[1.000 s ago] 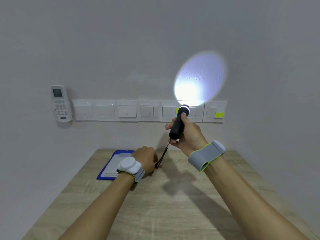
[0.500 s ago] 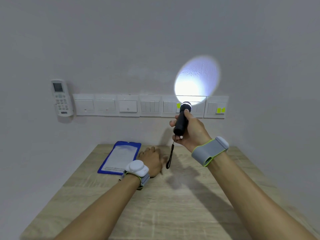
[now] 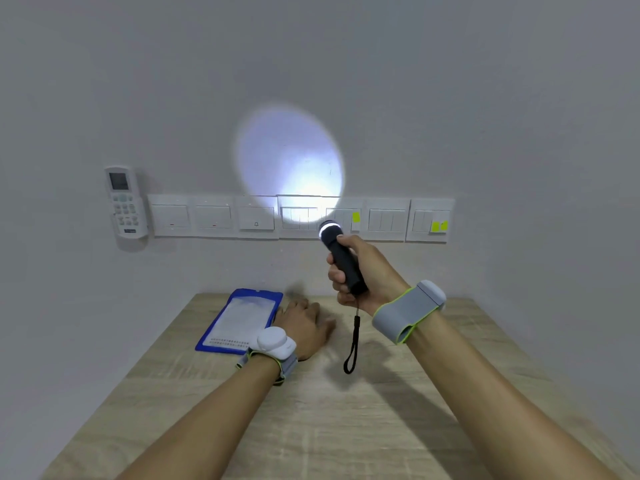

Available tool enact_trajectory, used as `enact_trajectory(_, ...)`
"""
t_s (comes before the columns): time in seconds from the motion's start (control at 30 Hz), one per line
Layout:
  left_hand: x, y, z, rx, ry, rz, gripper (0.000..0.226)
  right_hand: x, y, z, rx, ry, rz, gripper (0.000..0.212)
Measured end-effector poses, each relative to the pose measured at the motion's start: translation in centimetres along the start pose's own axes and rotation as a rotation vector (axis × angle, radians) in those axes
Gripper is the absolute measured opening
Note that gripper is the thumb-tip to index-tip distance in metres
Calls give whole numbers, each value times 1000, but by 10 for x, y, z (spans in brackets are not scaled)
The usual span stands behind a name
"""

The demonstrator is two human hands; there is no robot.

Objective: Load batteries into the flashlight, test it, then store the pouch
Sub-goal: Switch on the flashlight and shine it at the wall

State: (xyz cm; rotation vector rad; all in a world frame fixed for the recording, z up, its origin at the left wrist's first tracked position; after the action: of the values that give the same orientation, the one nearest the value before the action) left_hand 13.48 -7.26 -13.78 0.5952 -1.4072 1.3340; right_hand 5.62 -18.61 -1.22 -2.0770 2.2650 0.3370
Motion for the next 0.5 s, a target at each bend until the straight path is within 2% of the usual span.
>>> enact_trajectory(0.1, 0, 2, -2, -7, -21, -11, 60, -12, 6, 2, -9, 67, -84, 36)
enact_trajectory(0.2, 2, 1, 0, -7, -19, -31, 55, -17, 7, 3, -24, 53, -98, 36)
enact_trajectory(0.4, 1, 0, -1, -13, 8, -13, 48, -3, -3, -2, -51, -152, 66, 36)
enact_trajectory(0.5, 1, -2, 1, -19, -8, -44, 50, 10, -6, -3, -32, -153, 132, 37)
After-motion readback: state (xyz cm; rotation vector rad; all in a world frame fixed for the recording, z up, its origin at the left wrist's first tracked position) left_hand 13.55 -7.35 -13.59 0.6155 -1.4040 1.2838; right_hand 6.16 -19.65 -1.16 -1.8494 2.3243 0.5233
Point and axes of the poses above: each hand's wrist, its own y-axis away from the middle knuckle, its own x-axis out of the back of the hand, z = x × y, the point moved 3 cm from there along -y, towards the middle knuckle, and after that the axes turned 13 degrees about z, right-handed, at the moved point
